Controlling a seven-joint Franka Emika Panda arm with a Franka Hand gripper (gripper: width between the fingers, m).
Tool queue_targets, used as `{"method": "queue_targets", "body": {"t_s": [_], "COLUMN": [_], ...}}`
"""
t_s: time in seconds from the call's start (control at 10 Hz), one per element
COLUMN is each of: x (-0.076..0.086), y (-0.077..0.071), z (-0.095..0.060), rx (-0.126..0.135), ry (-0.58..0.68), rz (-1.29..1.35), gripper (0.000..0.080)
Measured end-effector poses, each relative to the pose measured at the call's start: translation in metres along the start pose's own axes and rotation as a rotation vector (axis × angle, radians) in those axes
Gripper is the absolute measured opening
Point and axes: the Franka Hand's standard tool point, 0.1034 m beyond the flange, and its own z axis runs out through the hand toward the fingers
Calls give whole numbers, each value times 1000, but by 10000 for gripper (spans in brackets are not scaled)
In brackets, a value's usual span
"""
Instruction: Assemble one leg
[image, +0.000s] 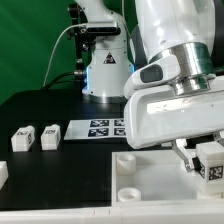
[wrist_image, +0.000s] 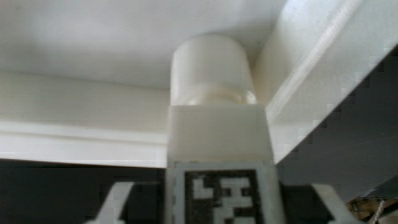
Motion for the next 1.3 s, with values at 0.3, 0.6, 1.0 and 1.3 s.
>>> {"method": "queue_targets", "body": {"t_s": [0.3, 0.6, 1.0, 1.3], "x": [-1, -1, -1, -1], "y": [0, 0, 0, 0], "z": [0, 0, 0, 0], "rx": [0, 0, 0, 0], "ry": [-2, -2, -2, -2], "rz": [0, 0, 0, 0], "gripper": [597, 647, 649, 649]}}
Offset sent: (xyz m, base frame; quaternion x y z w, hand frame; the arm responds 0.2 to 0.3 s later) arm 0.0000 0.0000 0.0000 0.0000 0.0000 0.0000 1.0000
